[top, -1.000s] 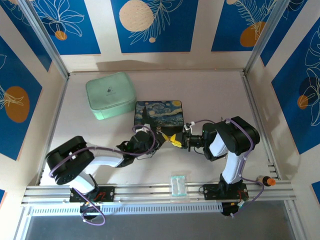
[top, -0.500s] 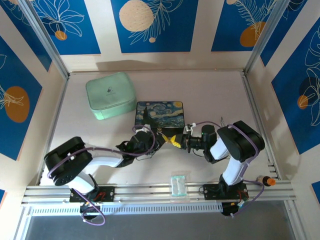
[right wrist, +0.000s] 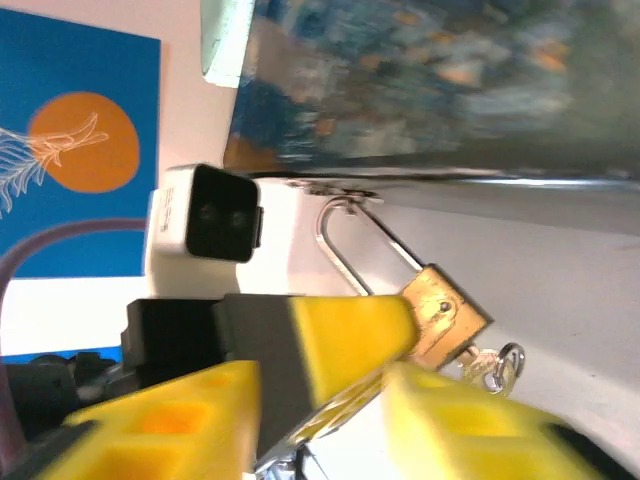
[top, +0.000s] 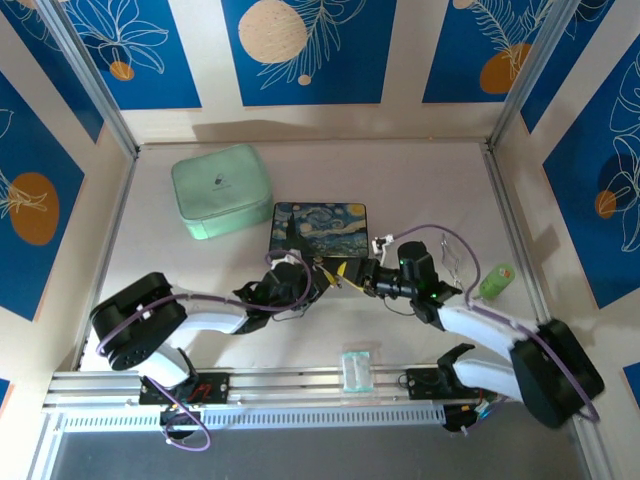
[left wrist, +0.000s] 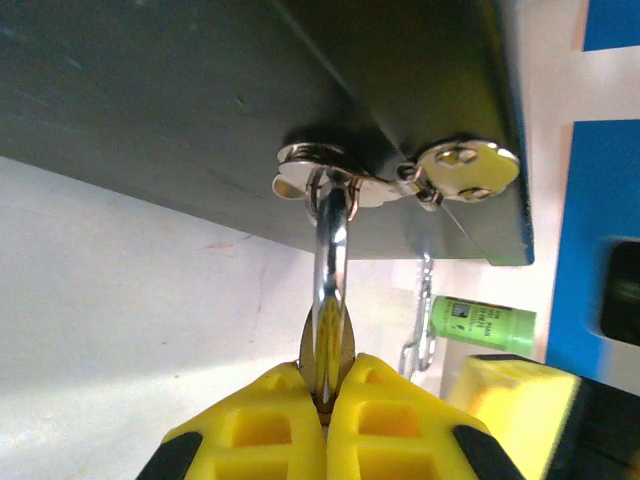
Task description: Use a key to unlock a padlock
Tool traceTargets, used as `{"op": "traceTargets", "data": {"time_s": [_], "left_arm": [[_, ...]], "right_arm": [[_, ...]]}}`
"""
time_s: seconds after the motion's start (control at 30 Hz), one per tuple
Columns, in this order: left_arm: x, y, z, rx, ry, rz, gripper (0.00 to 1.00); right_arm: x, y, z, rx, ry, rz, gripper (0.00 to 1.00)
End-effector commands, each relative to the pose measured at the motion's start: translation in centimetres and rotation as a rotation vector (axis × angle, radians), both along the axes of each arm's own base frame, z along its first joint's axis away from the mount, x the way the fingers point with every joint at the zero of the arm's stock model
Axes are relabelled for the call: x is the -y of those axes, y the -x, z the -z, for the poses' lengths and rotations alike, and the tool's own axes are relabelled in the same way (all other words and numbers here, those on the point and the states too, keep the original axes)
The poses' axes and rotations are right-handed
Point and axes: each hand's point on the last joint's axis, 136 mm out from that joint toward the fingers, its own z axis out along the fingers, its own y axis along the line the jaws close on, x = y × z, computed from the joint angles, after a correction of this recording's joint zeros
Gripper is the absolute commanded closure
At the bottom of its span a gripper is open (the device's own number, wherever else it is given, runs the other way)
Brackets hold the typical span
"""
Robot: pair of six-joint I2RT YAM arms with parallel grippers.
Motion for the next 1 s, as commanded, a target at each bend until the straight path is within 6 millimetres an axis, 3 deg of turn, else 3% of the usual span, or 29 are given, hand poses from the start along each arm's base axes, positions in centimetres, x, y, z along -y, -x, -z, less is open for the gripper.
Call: {"op": "traceTargets", "data": {"time_s": [0.0, 0.03, 0.33, 0.5, 0.67, 0.73, 0.87, 0.97], "left_arm": [[0.9, -1.3, -1.9, 0.065, 0.015, -0.011, 1.00], [0.8, -1.4, -1.8, 0.065, 0.017, -0.017, 1.00], [0.6, -1.2, -0.2, 0.040, -0.001, -0.018, 1.00], [0.8, -0.6, 0.7, -0.004, -0.021, 0.012, 1.00], [0.2, 0.0, 1.9, -0.013, -0.075, 0.039, 1.00], [0.2, 0.0, 2.2, -0.024, -0.070, 0.051, 1.00], [0.1, 0.0, 2.5, -0.034, -0.054, 0.056, 1.00], [-0.1, 0.0, 2.7, -0.041, -0.053, 0.046, 1.00]], "right_arm": [[4.3, 1.4, 4.1, -0.012, 0.323, 0.060, 0.16], [4.7, 1.6, 4.1, -0.008, 0.355, 0.045, 0.01], [5.8, 1.7, 3.5, 0.097, 0.656, -0.054, 0.01], [4.1, 1.7, 3.2, 0.258, 0.707, -0.149, 0.06], [3.5, 0.7, 4.7, 0.231, 0.798, -0.155, 0.06], [2.2, 0.6, 5.2, 0.260, 0.790, -0.194, 0.11], [-1.2, 2.1, 6.1, 0.447, 0.808, -0.399, 0.06], [-1.8, 2.3, 7.1, 0.486, 0.836, -0.428, 0.02]]}}
